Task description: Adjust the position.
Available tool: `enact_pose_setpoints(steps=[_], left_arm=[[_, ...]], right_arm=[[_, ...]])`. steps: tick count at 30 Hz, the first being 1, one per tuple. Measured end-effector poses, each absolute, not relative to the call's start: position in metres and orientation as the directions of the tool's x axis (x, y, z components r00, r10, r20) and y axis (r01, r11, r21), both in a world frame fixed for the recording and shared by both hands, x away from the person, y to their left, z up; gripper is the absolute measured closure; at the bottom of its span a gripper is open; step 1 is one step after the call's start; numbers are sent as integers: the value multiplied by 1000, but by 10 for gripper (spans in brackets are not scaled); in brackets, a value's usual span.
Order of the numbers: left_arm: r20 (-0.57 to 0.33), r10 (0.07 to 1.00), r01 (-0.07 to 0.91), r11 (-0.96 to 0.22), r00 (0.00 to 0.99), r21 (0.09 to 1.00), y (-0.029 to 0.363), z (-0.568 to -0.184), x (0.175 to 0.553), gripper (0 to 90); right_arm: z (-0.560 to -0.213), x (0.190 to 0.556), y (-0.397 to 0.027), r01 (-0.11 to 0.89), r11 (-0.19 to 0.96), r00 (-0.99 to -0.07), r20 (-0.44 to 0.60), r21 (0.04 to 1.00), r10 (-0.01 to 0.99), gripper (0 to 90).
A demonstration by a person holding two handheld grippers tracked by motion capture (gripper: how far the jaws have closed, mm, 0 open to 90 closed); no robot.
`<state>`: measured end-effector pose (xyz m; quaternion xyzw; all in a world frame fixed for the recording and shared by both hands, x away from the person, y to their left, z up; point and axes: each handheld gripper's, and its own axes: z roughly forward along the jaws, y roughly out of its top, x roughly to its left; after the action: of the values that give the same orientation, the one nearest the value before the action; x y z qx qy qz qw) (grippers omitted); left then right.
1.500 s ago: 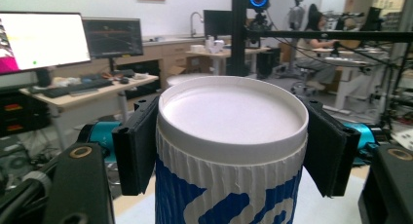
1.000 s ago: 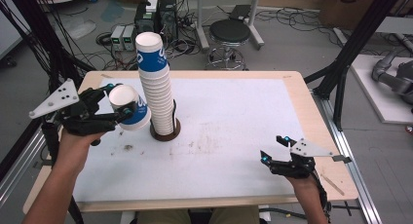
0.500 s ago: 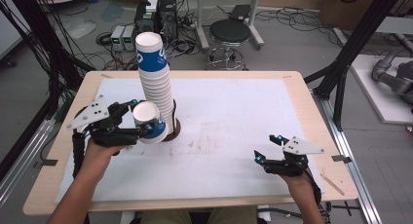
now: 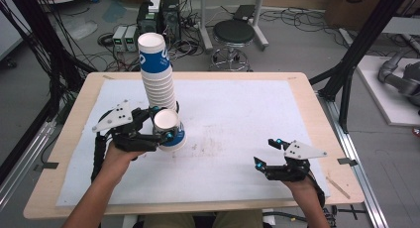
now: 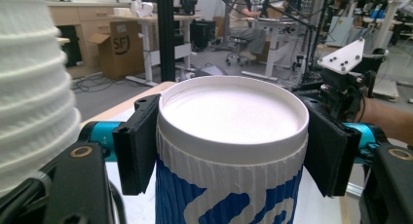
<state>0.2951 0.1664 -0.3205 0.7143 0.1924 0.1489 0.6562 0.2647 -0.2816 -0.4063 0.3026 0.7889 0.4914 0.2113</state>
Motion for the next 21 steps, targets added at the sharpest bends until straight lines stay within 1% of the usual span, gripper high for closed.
enact_pose_setpoints(steps=[2, 4, 7, 10, 12, 13, 14, 15, 19, 20, 21], left_arm=[[-52, 459, 89, -59, 887, 994, 161, -325, 296, 302], [-57, 455, 92, -55, 889, 994, 160, -327, 297, 302], [-68, 441, 101, -52, 895, 994, 155, -332, 299, 302], [-75, 429, 108, -52, 900, 993, 149, -336, 300, 302], [-82, 417, 113, -51, 905, 992, 145, -337, 301, 302], [-80, 415, 113, -55, 906, 992, 144, -338, 301, 302], [-80, 413, 113, -55, 907, 992, 142, -338, 301, 302], [-79, 409, 112, -56, 909, 992, 140, -339, 301, 302], [-84, 392, 113, -51, 916, 992, 134, -340, 302, 302], [-85, 388, 114, -53, 918, 992, 132, -341, 302, 302], [-86, 381, 115, -54, 921, 992, 130, -342, 303, 302]], right_arm=[[-404, 264, -277, 260, 334, -746, -31, 906, 665, 194], [-401, 264, -272, 236, 341, -756, -49, 910, 653, 194], [-400, 263, -267, 228, 346, -754, -60, 910, 654, 193], [-398, 266, -259, 223, 348, -793, -39, 911, 608, 193], [-398, 266, -256, 224, 346, -800, -31, 911, 599, 193], [-397, 269, -251, 218, 356, -819, -28, 909, 573, 194], [-397, 269, -251, 218, 356, -819, -28, 909, 573, 194], [-397, 271, -245, 211, 362, -844, -17, 908, 535, 194], [-394, 275, -235, 201, 361, -884, 10, 911, 467, 194], [-394, 275, -235, 201, 361, -884, 10, 911, 467, 194], [-391, 276, -231, 195, 356, -899, 21, 914, 438, 194]])
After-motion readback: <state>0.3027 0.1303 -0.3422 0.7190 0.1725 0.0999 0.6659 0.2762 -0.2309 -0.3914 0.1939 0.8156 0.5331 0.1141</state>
